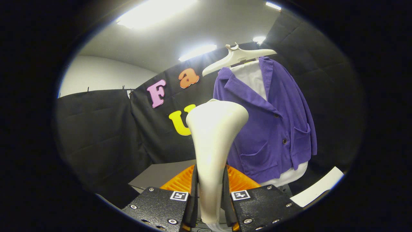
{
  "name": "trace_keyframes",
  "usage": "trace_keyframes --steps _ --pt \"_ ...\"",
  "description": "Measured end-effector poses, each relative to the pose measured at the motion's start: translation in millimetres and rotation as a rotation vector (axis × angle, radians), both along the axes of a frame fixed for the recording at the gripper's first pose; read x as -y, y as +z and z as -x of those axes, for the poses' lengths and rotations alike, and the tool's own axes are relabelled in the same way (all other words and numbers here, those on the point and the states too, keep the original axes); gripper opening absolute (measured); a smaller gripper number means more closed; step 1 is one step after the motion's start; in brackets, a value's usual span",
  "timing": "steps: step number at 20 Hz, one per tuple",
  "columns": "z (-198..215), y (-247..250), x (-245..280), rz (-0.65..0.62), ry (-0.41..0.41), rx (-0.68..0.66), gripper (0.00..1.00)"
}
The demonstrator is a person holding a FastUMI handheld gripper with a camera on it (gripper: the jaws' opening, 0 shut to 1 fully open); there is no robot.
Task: Iron the clothes twice with a garment steamer, once on the left side and once on the right side.
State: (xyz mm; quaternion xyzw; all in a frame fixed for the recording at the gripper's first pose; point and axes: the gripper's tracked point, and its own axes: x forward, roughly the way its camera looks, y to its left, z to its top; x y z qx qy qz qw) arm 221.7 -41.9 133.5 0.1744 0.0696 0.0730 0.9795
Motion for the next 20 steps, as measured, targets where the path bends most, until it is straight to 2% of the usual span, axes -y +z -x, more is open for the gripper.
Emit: trace_keyframes --steps 6,12,16,20 --pt "-48 49 24 -0.013 -0.045 0.083 0.34" --pt "-110 76 48 -0.009 -0.102 0.137 0.34" --pt "-156 68 59 0.006 -0.127 0.126 0.34" --pt "-182 38 68 0.012 -0.142 0.083 0.34"
